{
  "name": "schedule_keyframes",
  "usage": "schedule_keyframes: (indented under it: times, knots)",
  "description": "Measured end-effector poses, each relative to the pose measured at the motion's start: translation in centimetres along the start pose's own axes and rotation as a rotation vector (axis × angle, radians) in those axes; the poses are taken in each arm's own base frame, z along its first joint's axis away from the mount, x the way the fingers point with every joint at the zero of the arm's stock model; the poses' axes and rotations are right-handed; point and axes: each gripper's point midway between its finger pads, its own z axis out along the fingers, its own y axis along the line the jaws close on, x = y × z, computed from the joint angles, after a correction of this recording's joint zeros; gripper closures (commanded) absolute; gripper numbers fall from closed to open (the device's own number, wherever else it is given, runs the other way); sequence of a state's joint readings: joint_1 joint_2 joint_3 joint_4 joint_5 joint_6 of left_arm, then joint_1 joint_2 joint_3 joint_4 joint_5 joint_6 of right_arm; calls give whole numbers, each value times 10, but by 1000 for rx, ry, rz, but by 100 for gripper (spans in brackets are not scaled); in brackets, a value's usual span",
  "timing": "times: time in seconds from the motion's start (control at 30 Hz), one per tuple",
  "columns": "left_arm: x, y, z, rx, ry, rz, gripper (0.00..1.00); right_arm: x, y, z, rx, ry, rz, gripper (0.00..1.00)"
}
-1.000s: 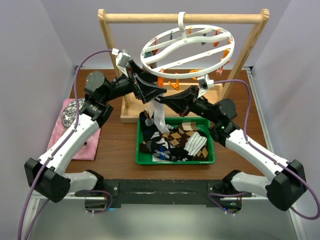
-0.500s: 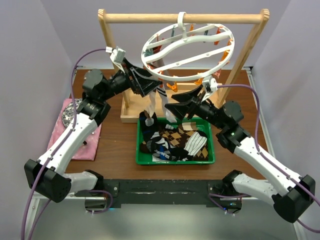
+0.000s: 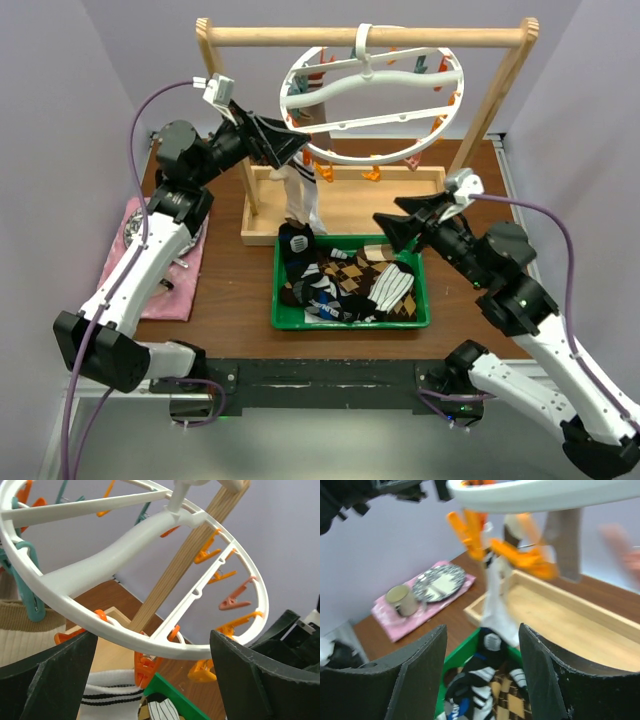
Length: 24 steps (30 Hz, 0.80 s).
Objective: Clip the socks to the hanger
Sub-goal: Open the clamp at the hanger.
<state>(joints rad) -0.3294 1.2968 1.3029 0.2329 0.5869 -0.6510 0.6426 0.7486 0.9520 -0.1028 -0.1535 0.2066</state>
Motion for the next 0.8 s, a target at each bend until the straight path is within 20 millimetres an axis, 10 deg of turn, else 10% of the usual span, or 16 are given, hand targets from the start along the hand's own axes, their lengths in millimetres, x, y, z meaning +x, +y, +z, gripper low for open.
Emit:
schedule_keyframes:
  times: [0.23, 0.8]
  knots:
    - [-12, 10, 2, -24, -6, 2, 0, -43, -40, -38, 258, -120, -131, 35]
    - [-30, -30, -25, 46, -41, 55, 0, -23, -42, 26, 182, -36, -223, 37]
